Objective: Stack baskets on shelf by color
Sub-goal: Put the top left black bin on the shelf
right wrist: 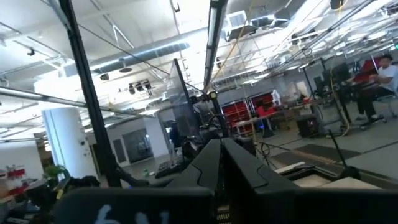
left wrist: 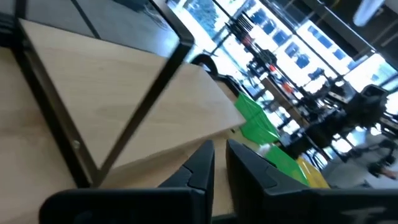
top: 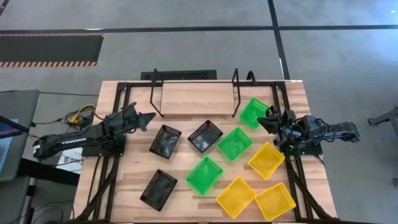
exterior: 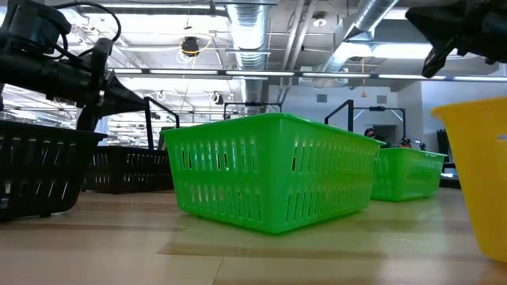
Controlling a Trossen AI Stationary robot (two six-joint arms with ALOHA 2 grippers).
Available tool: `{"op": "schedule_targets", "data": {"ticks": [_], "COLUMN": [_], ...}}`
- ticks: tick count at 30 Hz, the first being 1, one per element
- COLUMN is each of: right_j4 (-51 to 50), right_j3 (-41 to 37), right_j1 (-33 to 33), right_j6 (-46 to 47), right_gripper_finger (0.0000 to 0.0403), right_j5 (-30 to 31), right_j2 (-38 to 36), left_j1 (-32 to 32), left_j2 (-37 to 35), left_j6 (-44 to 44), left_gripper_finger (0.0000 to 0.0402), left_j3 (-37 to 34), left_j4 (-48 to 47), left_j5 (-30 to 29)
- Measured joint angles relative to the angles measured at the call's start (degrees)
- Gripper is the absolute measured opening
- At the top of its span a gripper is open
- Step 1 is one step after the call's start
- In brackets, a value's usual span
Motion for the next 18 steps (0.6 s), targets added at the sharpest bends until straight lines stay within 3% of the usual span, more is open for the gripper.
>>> {"op": "schedule_targets", "data": {"ticks": [11, 18], "right_j4": [-0.1, -0.1], "right_j3": [0.0, 2.8], "right_j1": [0.0, 0.0], "right_j6": [3.2, 3.8], "right_gripper_finger": [0.0064, 0.0068], "right_j5": [7.0, 7.3], "right_j2": [0.0, 0.2], "left_j1": [0.0, 0.0], "left_j2": [0.0, 0.0], "left_j6": [4.6, 4.9], "left_gripper_finger": [0.0062, 0.0082], "left_j3": [0.2, 1.3], "left_j4": [-0.5, -3.8], "left_j5": [-2.7, -4.1]}}
